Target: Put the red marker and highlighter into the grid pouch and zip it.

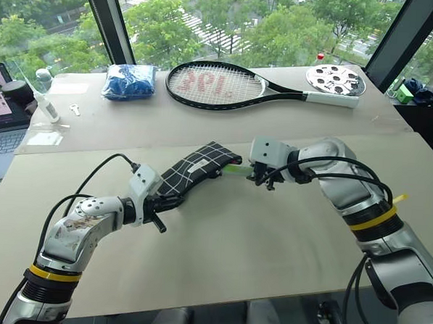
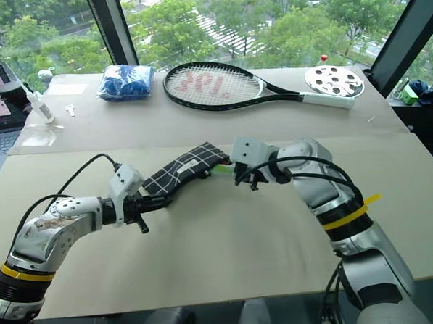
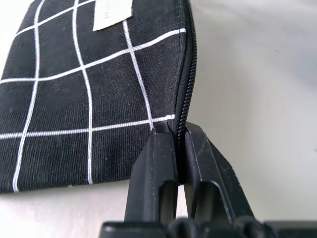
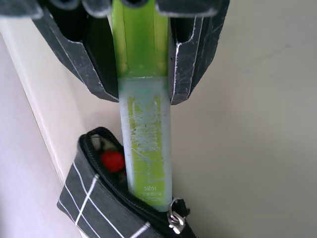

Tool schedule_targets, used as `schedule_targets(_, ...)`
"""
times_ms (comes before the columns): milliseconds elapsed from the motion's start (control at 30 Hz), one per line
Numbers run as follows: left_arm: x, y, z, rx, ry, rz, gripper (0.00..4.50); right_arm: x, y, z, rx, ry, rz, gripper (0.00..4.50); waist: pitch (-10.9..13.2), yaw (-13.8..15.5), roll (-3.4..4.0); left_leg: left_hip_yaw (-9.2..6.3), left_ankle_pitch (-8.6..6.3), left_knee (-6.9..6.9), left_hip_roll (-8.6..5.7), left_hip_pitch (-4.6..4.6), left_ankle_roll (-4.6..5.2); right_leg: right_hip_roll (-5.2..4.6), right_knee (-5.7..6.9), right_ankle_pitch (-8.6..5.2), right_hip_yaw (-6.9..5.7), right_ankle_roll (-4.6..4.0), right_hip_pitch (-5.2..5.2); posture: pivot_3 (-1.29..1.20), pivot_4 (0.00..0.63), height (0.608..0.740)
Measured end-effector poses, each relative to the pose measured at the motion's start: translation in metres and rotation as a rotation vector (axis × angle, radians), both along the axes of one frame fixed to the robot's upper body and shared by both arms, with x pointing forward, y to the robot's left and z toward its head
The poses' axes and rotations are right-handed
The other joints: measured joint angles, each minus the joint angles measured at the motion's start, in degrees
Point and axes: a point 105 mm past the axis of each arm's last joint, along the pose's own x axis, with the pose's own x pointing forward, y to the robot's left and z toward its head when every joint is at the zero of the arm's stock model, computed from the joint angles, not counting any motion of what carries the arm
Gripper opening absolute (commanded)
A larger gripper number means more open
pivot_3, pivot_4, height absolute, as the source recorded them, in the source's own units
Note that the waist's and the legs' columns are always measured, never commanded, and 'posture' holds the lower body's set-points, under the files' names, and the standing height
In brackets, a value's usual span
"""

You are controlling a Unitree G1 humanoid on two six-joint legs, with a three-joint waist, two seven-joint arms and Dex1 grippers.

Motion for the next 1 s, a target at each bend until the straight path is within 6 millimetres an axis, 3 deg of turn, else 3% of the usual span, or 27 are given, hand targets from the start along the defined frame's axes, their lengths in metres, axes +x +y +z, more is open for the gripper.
schedule_targets(267,0.0,0.0,0.0,0.0,0.001,-0.002,0.0,-0.005,0.008,0.003,0.049,0.038,0.026,1.04,0.0,-0.05,0.0,-0.01,0.0,-0.01,0.0,0.01,0.0,0.01,0.01,0.0,-0.01,0.0,-0.01,0.0,0.15,0.74)
schedule_targets(467,-0.001,-0.001,-0.001,-0.001,0.004,-0.009,0.0,0.017,-0.004,0.015,-0.001,-0.07,-0.049,1.04,0.0,-0.26,0.0,0.0,0.0,-0.03,0.0,0.0,-0.01,0.01,0.01,0.0,-0.01,0.0,-0.05,0.0,0.15,0.74)
schedule_targets(767,-0.001,-0.002,-0.001,-0.002,0.006,-0.017,0.0,0.019,-0.013,0.018,-0.002,-0.074,-0.059,1.04,0.0,-0.87,0.0,0.0,0.0,-0.03,-0.01,-0.01,-0.01,-0.02,0.0,0.0,-0.01,0.0,-0.06,0.0,0.15,0.74)
schedule_targets(1000,-0.003,-0.005,-0.002,-0.001,0.011,-0.032,0.0,0.014,-0.007,0.018,0.081,-0.011,-0.045,1.04,0.0,-1.28,0.0,0.0,-0.01,-0.03,-0.01,-0.02,-0.01,-0.02,0.0,0.0,-0.01,0.0,-0.06,0.0,0.15,0.74)
